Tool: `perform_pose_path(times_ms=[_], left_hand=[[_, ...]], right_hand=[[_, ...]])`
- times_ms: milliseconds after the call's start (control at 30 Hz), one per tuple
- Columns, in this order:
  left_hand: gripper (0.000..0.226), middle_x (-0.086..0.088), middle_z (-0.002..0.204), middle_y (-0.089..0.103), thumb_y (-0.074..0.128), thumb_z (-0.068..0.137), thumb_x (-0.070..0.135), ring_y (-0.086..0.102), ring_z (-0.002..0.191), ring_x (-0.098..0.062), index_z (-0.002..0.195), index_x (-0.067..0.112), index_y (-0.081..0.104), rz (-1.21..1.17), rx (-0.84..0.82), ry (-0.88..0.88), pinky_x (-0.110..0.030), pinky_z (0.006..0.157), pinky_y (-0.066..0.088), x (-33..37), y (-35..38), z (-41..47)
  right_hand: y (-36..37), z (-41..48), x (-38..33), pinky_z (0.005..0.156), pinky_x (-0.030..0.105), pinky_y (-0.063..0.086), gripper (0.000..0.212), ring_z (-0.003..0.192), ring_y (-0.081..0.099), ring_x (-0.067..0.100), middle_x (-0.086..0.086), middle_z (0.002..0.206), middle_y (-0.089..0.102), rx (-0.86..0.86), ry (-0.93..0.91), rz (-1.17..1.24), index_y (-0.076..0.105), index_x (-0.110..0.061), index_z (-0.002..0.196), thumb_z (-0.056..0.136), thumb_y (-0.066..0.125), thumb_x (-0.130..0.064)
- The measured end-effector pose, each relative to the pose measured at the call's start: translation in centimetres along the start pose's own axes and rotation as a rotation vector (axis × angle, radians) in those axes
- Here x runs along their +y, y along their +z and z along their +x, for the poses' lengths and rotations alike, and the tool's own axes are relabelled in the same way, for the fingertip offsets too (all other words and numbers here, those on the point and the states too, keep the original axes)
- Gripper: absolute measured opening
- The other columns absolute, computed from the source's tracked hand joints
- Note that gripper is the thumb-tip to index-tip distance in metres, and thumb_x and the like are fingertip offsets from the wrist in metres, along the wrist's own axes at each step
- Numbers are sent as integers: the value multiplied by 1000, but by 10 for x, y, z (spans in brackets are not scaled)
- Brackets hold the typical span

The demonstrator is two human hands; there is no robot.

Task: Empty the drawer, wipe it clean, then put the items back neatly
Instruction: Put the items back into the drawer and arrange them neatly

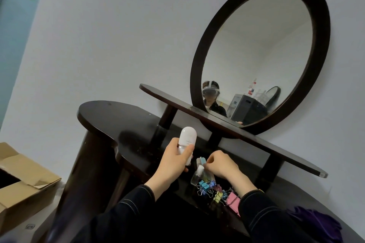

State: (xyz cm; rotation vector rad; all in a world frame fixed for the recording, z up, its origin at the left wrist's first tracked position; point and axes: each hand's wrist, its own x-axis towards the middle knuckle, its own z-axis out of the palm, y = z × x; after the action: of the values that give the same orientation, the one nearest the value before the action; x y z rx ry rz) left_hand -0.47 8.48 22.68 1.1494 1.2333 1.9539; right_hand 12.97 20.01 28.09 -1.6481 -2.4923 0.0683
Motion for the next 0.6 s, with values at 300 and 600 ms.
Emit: perform_pose_path(times_ms=[300, 600], left_hand=[[21, -13, 104, 66, 61, 98, 32, 70, 93, -26, 108, 14, 55, 19, -27, -7, -31, 66, 59, 2, 0, -2], [23, -13, 101, 64, 62, 97, 31, 64, 76, -14, 105, 10, 56, 23, -11, -4, -27, 61, 56, 3, 1, -2]], right_hand=[[-3, 2, -19, 88, 36, 52, 37, 98, 64, 21, 1, 104, 65, -23, 130, -107, 56, -18, 117, 93, 65, -44], [9, 8, -28, 88, 37, 51, 40, 97, 63, 20, 1, 105, 65, 24, 227, -56, 57, -18, 116, 88, 70, -45]])
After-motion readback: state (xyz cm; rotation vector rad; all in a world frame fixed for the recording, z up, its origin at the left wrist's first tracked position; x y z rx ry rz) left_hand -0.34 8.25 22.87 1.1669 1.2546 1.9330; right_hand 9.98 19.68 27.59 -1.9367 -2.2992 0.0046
